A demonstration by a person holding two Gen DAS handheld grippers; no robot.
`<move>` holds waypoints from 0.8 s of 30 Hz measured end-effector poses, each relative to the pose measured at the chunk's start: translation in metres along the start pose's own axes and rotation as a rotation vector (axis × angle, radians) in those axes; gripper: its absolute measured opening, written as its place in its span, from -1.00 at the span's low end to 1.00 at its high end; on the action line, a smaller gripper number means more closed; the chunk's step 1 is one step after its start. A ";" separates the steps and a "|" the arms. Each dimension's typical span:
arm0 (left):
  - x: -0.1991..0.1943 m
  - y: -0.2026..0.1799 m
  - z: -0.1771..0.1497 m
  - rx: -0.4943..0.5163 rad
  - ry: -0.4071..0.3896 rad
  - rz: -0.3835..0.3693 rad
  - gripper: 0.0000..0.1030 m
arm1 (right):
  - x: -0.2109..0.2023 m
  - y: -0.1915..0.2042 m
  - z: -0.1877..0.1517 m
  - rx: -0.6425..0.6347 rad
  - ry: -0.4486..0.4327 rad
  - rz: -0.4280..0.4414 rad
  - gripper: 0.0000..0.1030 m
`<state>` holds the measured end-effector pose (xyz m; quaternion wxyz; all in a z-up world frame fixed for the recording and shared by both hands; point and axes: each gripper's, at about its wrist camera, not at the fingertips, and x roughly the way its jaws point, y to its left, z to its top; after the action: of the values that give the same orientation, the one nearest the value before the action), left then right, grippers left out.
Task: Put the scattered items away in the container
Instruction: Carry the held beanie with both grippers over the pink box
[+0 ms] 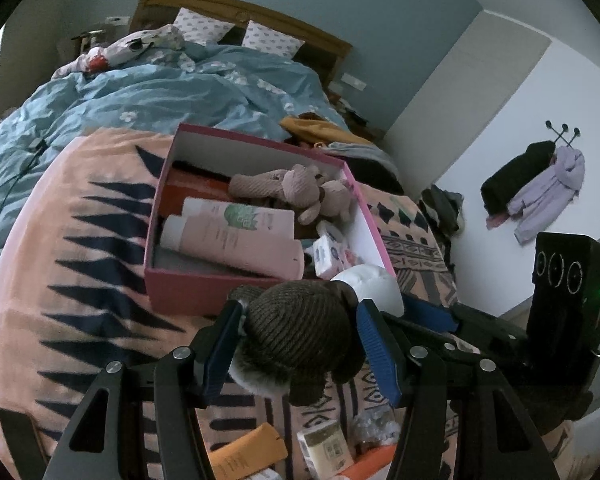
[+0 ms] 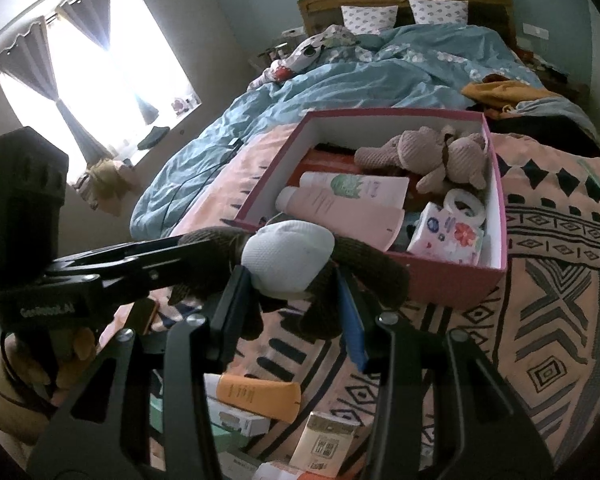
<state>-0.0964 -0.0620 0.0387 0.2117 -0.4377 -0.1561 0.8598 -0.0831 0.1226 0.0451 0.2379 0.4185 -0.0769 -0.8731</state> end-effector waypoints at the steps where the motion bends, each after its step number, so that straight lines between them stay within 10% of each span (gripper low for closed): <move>1: 0.001 0.000 0.003 0.003 0.001 -0.005 0.15 | 0.001 -0.001 0.002 0.004 -0.002 -0.004 -0.11; 24: 0.033 0.019 0.066 0.039 0.005 -0.018 0.15 | 0.036 -0.020 0.053 0.083 -0.052 -0.052 -0.11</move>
<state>-0.1725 -0.0668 0.0449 0.2285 -0.4342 -0.1427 0.8596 -0.1503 0.1194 0.0478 0.1953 0.4071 -0.1085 -0.8857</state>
